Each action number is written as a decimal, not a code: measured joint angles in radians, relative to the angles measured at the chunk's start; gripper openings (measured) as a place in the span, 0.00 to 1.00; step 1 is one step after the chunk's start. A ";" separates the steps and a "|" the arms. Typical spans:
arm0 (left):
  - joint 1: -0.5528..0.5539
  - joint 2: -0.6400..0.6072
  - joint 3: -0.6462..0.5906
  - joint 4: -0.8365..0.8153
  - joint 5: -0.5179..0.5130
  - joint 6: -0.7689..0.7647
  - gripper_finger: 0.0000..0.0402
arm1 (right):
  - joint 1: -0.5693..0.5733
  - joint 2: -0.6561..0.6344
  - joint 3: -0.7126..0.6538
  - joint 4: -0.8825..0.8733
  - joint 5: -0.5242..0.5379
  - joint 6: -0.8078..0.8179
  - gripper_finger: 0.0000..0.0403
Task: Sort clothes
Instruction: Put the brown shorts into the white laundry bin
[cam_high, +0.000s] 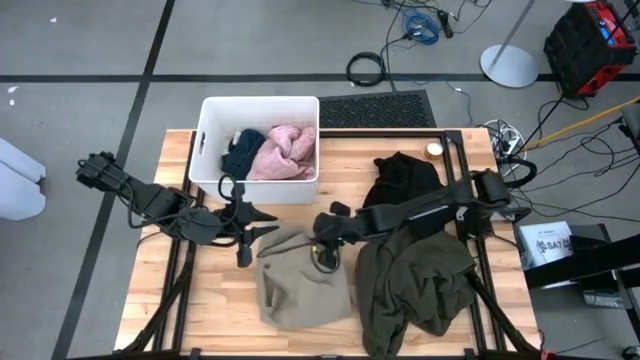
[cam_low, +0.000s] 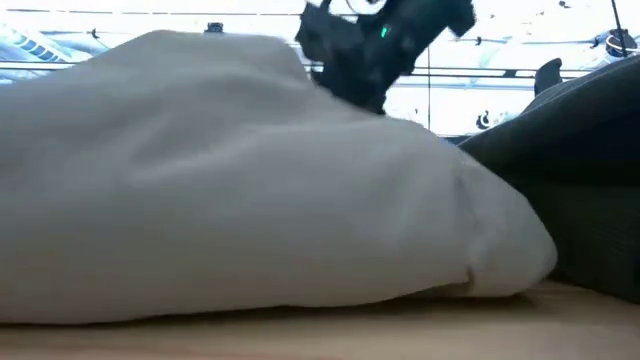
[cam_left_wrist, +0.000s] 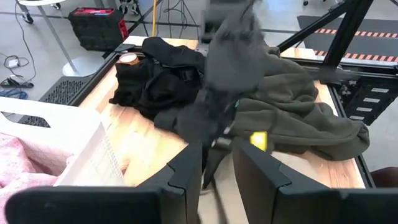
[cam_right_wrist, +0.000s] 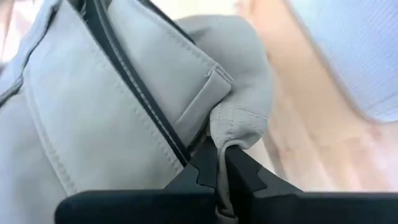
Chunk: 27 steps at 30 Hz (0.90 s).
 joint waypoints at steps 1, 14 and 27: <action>0.000 0.000 0.000 0.000 0.000 0.000 0.25 | 0.013 -0.020 -0.001 -0.004 0.023 -0.008 0.00; -0.099 -0.011 -0.056 0.007 -0.171 -0.027 0.25 | 0.126 -0.215 0.000 0.121 0.160 -0.106 0.00; -0.218 -0.210 -0.201 0.011 -0.515 -0.102 0.25 | 0.099 -0.302 0.001 0.359 0.134 -0.273 0.00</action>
